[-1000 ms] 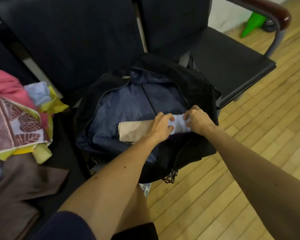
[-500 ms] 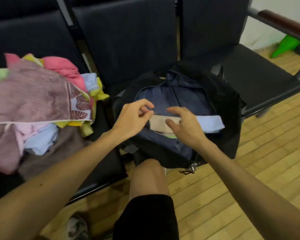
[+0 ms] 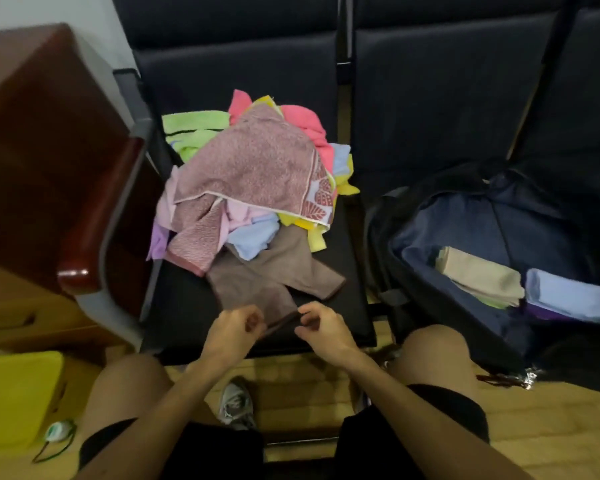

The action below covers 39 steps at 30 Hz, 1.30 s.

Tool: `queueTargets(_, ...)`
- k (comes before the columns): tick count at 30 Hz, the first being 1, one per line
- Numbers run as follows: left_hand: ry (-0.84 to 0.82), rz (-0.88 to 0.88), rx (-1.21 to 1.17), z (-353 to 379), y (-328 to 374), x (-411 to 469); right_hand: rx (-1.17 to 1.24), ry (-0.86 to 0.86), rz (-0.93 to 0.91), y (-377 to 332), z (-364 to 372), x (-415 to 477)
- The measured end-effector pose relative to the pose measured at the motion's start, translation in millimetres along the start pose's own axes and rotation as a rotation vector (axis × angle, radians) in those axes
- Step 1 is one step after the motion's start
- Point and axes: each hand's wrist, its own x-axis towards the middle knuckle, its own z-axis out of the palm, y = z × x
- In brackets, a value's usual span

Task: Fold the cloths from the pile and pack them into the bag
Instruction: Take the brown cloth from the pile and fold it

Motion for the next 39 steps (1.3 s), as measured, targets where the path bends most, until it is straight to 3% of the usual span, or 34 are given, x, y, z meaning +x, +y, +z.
queueTargets(6,-0.097,0.077,0.192,8,-35,8,-0.361,0.083,-0.147,-17,42,28)
queueTargets(10,-0.107,0.133,0.247,12,-51,11,-0.498,0.044,-0.191,-22,68,42)
queueTargets(16,-0.005,0.257,0.363,7,-63,7,-0.559,-0.068,-0.215,-35,91,51)
queueTargets(20,0.100,0.269,0.288,-14,-46,8,-0.605,0.098,-0.314,-52,84,47)
queueTargets(25,0.247,0.393,-0.014,-78,-7,24,-0.518,0.260,-0.394,-102,41,42)
queueTargets(28,0.285,0.452,-0.017,-132,26,34,-0.388,0.320,-0.469,-144,3,36)
queueTargets(32,0.474,0.557,-0.017,-207,80,28,-0.249,0.361,-0.524,-206,-47,6)
queueTargets(39,0.662,0.718,0.025,-297,151,-16,-0.227,0.406,-0.724,-281,-112,-69)
